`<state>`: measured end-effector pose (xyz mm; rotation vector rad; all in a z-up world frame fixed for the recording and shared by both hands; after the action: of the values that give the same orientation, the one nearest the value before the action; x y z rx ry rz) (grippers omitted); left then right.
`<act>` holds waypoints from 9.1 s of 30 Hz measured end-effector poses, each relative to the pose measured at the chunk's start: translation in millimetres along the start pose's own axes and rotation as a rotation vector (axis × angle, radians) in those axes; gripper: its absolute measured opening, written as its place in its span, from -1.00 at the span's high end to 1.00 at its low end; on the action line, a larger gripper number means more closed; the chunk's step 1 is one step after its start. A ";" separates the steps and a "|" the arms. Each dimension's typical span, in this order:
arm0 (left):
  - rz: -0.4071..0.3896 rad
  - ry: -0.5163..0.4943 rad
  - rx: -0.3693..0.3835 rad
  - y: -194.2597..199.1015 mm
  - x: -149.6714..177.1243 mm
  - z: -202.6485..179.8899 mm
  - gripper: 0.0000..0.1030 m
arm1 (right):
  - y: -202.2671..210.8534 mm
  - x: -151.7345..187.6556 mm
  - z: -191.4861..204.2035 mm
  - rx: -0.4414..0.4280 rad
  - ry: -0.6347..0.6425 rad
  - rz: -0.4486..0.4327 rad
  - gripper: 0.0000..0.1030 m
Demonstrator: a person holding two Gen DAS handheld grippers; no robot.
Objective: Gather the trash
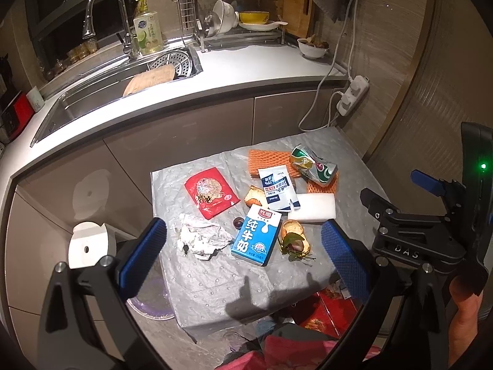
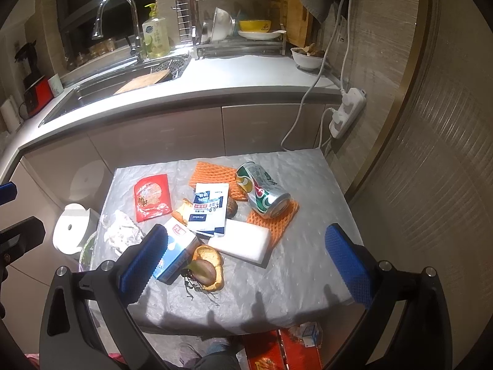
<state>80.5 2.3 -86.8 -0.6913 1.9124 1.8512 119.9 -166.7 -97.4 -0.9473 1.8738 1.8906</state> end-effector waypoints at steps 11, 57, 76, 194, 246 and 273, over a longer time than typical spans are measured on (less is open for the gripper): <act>0.007 0.006 0.004 -1.5 0.7 -2.0 -0.88 | 1.3 -0.1 -1.6 0.003 -0.002 0.002 -0.96; 0.047 0.021 -0.010 -18.9 -1.2 3.8 -0.88 | -15.9 -4.2 -3.1 -0.003 0.016 0.042 -0.96; 0.221 0.154 -0.003 -127.9 -12.1 51.1 -0.88 | -105.2 -22.3 -6.0 -0.048 0.102 0.151 -0.96; 0.303 0.121 0.004 -89.8 102.2 316.9 -0.78 | -162.1 68.9 411.1 -0.668 0.268 0.477 -0.41; 0.484 0.078 -0.151 -264.1 60.2 103.9 0.78 | -165.6 40.1 -35.6 -0.212 -0.072 0.367 -0.95; 0.273 0.150 -0.127 -148.4 24.3 174.3 0.78 | -167.2 42.2 -10.5 -0.297 -0.136 0.323 0.51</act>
<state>138.6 173.1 -229.7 -0.6512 2.0860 2.1567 198.8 -170.9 -251.1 -0.5996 1.7827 2.4083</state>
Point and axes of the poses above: each gripper's, at about its wrist camera, not at the fingertips, and y roughly against the way its jaws point, z to its left, x to its underside, the point moved 8 cm from there along -y, roughly the way its jaws point, and after that the axes turned 5 degrees about y, right-handed, at the moved point
